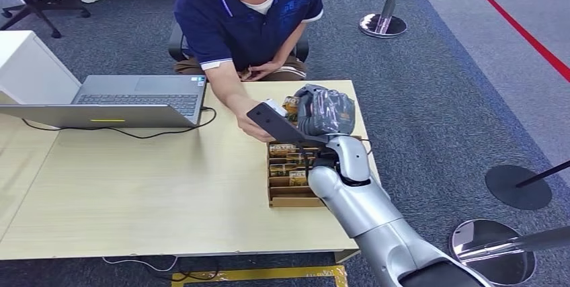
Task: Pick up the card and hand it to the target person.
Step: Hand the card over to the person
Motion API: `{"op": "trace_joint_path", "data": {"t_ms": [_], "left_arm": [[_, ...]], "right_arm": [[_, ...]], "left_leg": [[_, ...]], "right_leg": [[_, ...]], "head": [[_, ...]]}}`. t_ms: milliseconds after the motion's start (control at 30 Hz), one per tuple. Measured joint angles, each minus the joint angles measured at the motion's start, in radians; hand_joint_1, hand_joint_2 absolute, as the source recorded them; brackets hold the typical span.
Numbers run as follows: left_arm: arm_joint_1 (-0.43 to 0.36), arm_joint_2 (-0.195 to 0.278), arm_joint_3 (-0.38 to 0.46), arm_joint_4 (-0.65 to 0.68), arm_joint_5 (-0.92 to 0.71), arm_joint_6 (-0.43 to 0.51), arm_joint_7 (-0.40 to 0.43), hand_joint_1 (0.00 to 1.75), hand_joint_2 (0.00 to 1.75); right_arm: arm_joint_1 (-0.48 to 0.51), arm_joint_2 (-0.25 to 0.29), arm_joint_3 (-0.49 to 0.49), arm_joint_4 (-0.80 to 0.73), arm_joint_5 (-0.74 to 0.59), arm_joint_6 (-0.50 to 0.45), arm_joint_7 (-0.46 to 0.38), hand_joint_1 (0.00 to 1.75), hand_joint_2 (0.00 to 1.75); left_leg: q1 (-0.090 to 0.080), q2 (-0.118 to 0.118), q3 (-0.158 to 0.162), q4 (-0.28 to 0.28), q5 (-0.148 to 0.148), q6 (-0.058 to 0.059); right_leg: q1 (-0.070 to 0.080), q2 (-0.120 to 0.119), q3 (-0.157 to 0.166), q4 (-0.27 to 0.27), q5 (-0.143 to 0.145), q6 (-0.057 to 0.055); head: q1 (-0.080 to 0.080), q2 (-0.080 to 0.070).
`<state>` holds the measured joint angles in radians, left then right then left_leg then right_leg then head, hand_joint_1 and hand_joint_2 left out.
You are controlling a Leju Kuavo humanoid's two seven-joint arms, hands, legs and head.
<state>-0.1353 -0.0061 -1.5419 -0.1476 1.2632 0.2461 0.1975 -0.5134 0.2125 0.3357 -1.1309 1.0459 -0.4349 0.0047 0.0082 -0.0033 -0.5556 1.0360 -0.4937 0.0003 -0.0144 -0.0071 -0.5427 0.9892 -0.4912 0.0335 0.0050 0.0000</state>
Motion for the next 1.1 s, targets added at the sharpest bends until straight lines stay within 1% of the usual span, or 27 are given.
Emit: {"op": "trace_joint_path", "data": {"t_ms": [467,600,733,833,967,1100], "left_arm": [[0.0,0.0,0.0,0.0,0.006,0.003,0.0,0.0,1.75],[0.0,0.0,0.0,0.0,0.005,0.004,-0.012,0.0,1.75],[0.0,0.0,0.0,0.0,0.0,0.003,-0.029,0.0,1.75],[0.0,0.0,0.0,0.0,-0.003,0.003,-0.033,0.0,1.75],[0.0,0.0,0.0,0.0,-0.001,0.003,-0.028,0.0,0.0],[0.0,0.0,0.0,0.0,0.0,0.007,-0.02,0.0,0.0]], "right_arm": [[0.0,0.0,0.0,0.0,-0.004,0.0,0.002,1.61,1.75],[0.0,0.0,0.0,0.0,-0.004,0.0,0.003,1.61,1.75],[0.0,0.0,0.0,0.0,-0.004,0.004,0.006,0.0,1.75],[0.0,0.0,0.0,0.0,-0.004,0.007,0.006,0.0,1.75],[0.0,0.0,0.0,0.0,-0.004,0.008,0.006,0.0,1.75],[0.0,0.0,0.0,0.0,-0.004,0.012,0.008,0.0,1.75]], "left_leg": [[0.0,0.0,0.0,0.0,0.0,0.0],[0.0,0.0,0.0,0.0,0.0,0.0],[0.0,0.0,0.0,0.0,0.0,0.0],[0.0,0.0,0.0,0.0,0.0,0.0],[0.0,0.0,0.0,0.0,0.0,0.0],[0.0,0.0,0.0,0.0,0.0,0.0]], "right_leg": [[0.0,0.0,0.0,0.0,0.0,0.0],[0.0,0.0,0.0,0.0,0.0,0.0],[0.0,0.0,0.0,0.0,0.0,0.0],[0.0,0.0,0.0,0.0,0.0,0.0],[0.0,0.0,0.0,0.0,0.0,0.0],[0.0,0.0,0.0,0.0,0.0,0.0]], "head": [[0.0,0.0],[0.0,0.0],[0.0,0.0],[0.0,0.0],[0.0,0.0],[0.0,0.0]]}}
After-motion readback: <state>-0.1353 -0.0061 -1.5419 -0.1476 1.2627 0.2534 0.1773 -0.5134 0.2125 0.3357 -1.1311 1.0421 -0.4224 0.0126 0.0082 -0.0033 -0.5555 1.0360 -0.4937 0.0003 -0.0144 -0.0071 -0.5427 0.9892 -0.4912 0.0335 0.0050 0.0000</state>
